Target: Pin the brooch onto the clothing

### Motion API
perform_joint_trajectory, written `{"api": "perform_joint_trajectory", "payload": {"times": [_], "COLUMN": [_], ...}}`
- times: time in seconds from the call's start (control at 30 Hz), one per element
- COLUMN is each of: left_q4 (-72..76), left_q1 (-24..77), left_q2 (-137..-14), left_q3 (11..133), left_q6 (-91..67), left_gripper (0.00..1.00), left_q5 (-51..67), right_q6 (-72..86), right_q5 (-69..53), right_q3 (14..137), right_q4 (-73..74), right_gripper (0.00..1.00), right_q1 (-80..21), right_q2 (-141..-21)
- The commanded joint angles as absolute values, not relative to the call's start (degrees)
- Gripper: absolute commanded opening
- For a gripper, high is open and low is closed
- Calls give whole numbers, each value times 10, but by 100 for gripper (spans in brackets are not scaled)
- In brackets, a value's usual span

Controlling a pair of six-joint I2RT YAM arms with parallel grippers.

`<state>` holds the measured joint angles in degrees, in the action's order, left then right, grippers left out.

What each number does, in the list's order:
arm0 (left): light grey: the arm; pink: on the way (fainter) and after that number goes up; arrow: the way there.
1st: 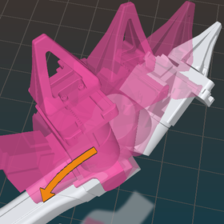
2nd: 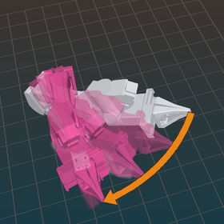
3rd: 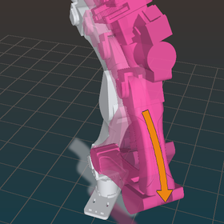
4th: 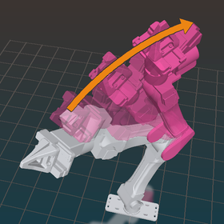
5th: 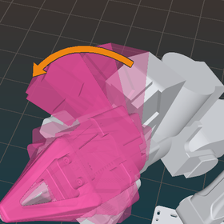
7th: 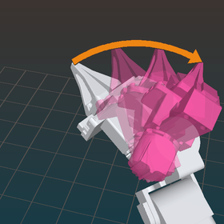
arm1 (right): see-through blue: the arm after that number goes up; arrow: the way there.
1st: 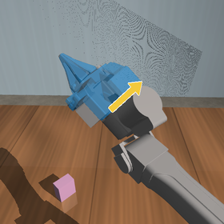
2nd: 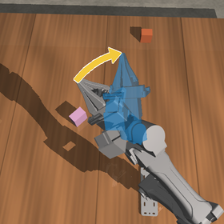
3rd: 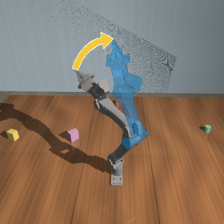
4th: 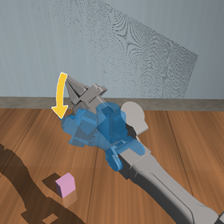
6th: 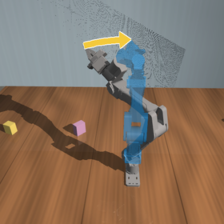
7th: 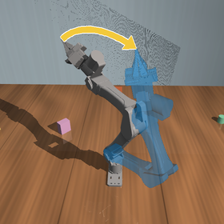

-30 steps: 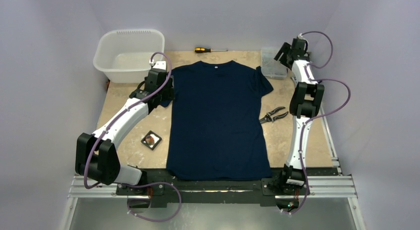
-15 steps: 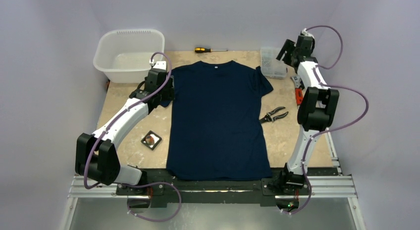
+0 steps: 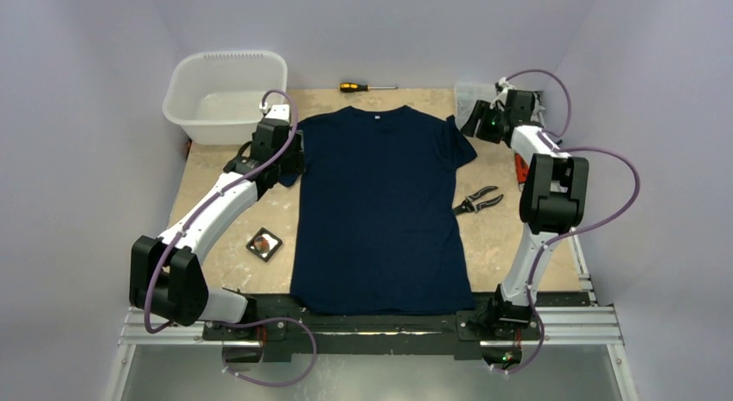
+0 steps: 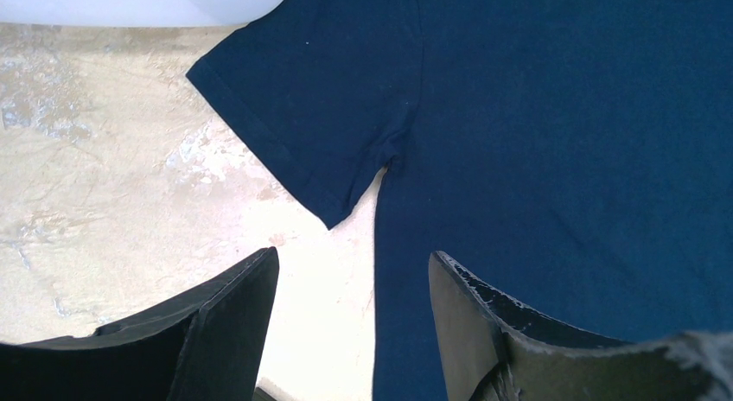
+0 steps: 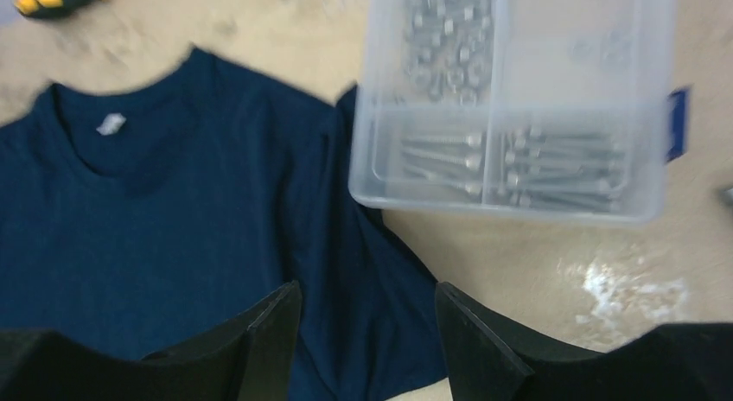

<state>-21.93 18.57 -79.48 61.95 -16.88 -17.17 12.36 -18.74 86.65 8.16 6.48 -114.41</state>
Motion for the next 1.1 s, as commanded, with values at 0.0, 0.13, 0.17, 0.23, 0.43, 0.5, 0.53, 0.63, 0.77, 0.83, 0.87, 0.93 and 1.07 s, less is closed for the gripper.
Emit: {"api": "perform_joint_trajectory", "payload": {"times": [0.0, 0.13, 0.17, 0.23, 0.43, 0.5, 0.53, 0.63, 0.77, 0.83, 0.87, 0.93, 1.07], "left_q4": [-201, -201, -201, -200, -200, -199, -199, -198, -197, -198, -198, -198, -198], "left_q1": [188, 188, 188, 188, 188, 188, 188, 188, 188, 188, 188, 188, 188], "left_q2": [-771, -771, -772, -772, -774, -775, -775, -776, -777, -778, -778, -778, -780], "left_q3": [613, 612, 612, 612, 612, 612, 613, 613, 613, 613, 613, 612, 613], "left_q6": [-166, -166, -165, -165, -164, -164, -164, -163, -163, -162, -163, -163, -163], "left_gripper": [64, 64, 64, 64, 64, 64, 64, 63, 63, 63, 63, 63, 63], "left_q5": [-169, -170, -170, -170, -171, -171, -171, -171, -170, -170, -171, -171, -172], "right_q6": [82, 71, 69, 66, 51, 49, 49, 56, 75, 75, 75, 75, 75], "right_q5": [-215, -193, -189, -182, -126, -103, -95, -88, -83, -82, -81, -81, -76], "right_q3": [884, 898, 904, 914, 933, 931, 927, 915, 920, 935, 942, 953, 955], "right_q4": [110, 115, 118, 122, 127, 125, 120, 97, 85, 91, 95, 102, 104], "right_gripper": [62, 62, 62, 62, 64, 66, 66, 66, 65, 62, 61, 55, 41], "right_q1": [54, 45, 43, 39, 22, 19, 18, 18, 18, 18, 18, 18, 18], "right_q2": [-1172, -1195, -1202, -1214, -1229, -1219, -1214, -1195, -1199, -1214, -1224, -1241, -1257]}}
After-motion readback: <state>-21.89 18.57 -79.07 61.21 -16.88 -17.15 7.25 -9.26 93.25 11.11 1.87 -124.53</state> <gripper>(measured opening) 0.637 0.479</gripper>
